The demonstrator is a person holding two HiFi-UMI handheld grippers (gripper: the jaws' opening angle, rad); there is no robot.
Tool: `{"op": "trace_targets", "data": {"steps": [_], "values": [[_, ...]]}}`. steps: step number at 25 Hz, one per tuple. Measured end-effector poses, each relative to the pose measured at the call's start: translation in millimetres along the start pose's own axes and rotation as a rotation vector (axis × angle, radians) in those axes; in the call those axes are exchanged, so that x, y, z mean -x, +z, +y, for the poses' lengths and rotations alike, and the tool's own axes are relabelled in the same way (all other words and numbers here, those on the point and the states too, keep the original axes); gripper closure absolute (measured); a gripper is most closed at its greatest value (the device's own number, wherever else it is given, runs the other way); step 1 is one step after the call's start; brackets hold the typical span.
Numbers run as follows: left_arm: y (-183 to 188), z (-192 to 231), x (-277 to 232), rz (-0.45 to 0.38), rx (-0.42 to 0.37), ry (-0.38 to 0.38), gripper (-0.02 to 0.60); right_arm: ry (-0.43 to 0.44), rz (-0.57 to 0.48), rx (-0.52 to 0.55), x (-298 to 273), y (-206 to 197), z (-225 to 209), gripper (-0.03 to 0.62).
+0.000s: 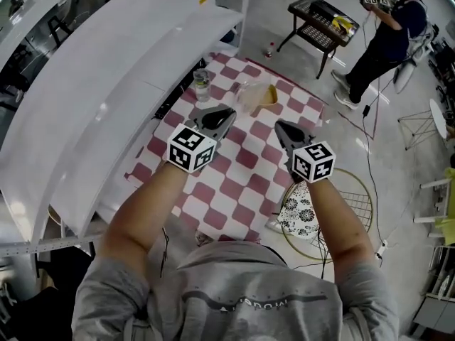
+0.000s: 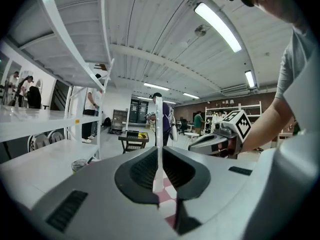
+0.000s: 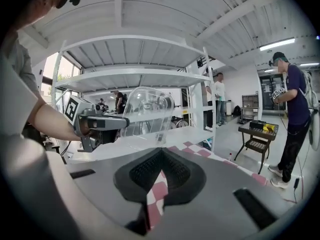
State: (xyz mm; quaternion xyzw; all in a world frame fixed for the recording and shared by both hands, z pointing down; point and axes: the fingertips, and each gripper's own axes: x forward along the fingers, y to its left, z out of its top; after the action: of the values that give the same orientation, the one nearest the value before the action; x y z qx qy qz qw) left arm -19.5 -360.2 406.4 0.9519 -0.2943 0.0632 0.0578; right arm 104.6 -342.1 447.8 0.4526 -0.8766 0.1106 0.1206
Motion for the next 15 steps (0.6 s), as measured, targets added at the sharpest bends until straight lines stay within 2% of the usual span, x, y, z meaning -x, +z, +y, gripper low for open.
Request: {"op": "trace_targets", "data": {"steps": [3, 7, 15], "values": [[-5.2, -12.1, 5.1, 0.001, -0.033, 0.022, 0.543, 0.031, -0.013, 0.023, -1.6, 4.5, 4.0, 0.569], [-17.6, -23.3, 15.8, 0.01, -0.038, 0.045, 0.543, 0.066, -0.029, 0.033, -1.0, 8.9, 13.0, 0.569], [-56.9, -43.6, 46.1, 0.047, -0.064, 0.054, 0.543, 0.088, -0.025, 0.046, 8.2, -1.9, 28.1, 0.569]]}}
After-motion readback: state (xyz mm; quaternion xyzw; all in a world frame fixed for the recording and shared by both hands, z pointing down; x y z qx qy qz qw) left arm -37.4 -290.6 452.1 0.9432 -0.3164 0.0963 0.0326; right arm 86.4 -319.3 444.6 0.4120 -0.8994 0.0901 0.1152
